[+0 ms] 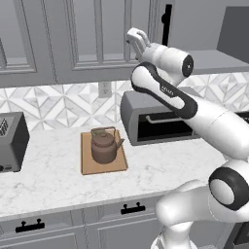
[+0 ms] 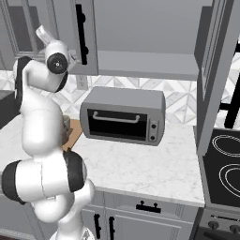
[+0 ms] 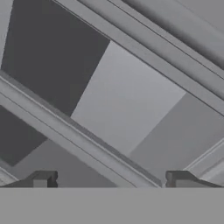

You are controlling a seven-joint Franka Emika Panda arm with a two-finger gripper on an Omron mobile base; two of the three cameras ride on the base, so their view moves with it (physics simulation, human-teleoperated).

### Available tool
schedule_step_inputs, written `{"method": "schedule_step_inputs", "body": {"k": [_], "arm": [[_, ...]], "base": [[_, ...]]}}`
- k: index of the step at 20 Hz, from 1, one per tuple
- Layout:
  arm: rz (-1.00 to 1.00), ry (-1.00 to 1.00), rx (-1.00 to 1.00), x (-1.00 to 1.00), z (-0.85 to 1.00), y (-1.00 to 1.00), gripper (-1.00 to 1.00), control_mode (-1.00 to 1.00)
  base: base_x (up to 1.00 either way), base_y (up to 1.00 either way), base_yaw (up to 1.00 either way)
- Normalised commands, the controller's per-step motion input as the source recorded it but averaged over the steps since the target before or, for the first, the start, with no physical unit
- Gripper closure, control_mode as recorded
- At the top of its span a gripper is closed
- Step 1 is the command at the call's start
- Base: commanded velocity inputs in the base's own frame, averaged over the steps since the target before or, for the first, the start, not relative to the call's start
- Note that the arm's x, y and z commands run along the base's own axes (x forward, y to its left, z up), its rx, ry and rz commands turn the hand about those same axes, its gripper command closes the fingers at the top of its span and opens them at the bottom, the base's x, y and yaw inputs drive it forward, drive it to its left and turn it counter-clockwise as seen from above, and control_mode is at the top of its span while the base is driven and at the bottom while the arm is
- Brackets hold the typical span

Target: Pick the kettle from the counter and place it on the tray. Then pick the mug from the cabinet and place it on the tray. Then close the cabinet doors.

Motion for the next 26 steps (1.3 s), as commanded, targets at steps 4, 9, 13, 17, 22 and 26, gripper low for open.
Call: {"method": "schedule_step_inputs", "body": {"k": [4,9,13,17,22,26], "arm": [[0.07,0.25,0.00,0.68,0.00,0.18,-1.00,-1.00],[0.00,0.24,0.00,0.57,-0.02,0.25,-1.00,-1.00],[0.00,0.10,0.00,-0.11,0.00,0.21,-1.00,-1.00],[0.00,0.00,0.00,-0.84,0.00,0.01,-1.00,-1.00],[0.00,0.00,0.00,-0.97,-0.08,0.00,-1.00,-1.00],[-0.01,0.01,0.00,-0.61,-0.42,0.00,-1.00,-1.00]], "base": [[0.00,0.00,0.00],[0.00,0.00,0.00],[0.00,0.00,0.00],[0.00,0.00,0.00],[0.00,0.00,0.00],[0.00,0.00,0.00]]}}
